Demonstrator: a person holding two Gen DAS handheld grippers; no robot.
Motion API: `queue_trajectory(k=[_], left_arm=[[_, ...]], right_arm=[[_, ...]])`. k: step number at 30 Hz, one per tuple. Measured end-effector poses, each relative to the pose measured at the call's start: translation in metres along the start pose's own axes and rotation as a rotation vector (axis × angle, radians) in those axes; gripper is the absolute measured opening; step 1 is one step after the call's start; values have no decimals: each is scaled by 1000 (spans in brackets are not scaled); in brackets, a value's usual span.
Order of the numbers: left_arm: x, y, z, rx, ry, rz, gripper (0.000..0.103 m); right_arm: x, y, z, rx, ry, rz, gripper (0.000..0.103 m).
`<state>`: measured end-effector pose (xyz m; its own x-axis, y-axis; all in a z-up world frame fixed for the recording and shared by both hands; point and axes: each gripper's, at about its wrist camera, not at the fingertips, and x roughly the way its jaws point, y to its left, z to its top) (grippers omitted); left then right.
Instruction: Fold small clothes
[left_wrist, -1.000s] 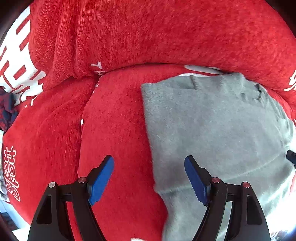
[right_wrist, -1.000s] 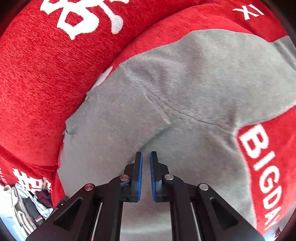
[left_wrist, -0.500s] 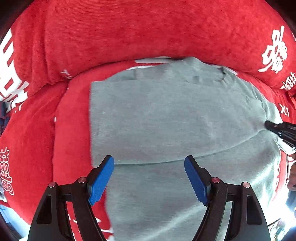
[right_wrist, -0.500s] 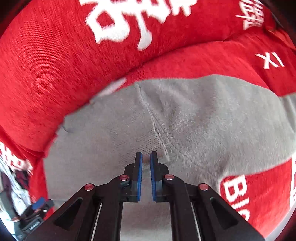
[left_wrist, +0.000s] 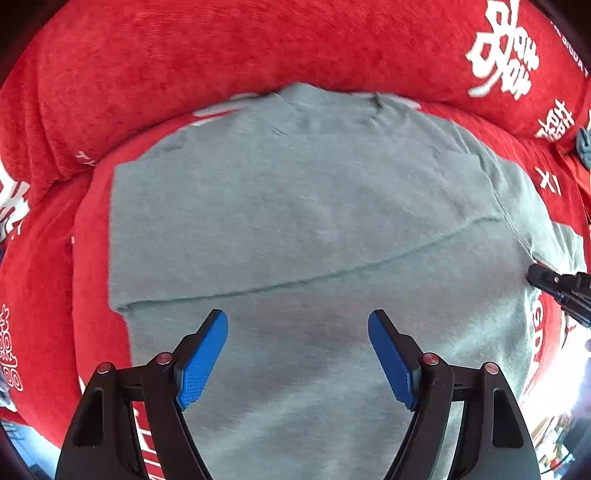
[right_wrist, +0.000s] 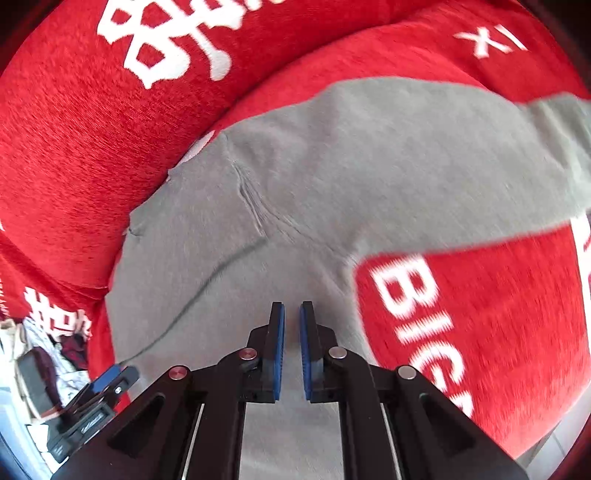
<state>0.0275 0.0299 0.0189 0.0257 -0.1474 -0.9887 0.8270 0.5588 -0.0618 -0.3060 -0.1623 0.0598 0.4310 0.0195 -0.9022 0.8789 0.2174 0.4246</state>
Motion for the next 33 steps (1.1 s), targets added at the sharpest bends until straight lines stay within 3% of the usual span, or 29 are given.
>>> queue_trajectory(k=[3, 5, 6, 9, 17, 22, 28, 33], left_arm=[[4, -17, -2, 24, 10, 2, 80], [3, -26, -3, 38, 9, 4, 97], [2, -32, -3, 42, -1, 6, 103], [0, -47, -1, 75, 2, 1, 103], [7, -85, 8, 104, 38, -11, 103], [20, -99, 14, 92, 88, -53, 103], [21, -124, 20, 92, 79, -69, 103], [21, -145, 24, 116, 62, -81, 103]], right_arm=[[-8, -13, -8, 27, 7, 29, 9], [-12, -21, -12, 46, 9, 37, 11], [-14, -26, -13, 56, 8, 37, 17], [-21, -42, -16, 99, -9, 55, 48], [-45, -100, -13, 264, -88, 107, 49], [-67, -156, 1, 419, -192, 93, 49], [-82, -228, 18, 657, -328, 111, 49], [-76, -257, 33, 758, -371, 220, 49]])
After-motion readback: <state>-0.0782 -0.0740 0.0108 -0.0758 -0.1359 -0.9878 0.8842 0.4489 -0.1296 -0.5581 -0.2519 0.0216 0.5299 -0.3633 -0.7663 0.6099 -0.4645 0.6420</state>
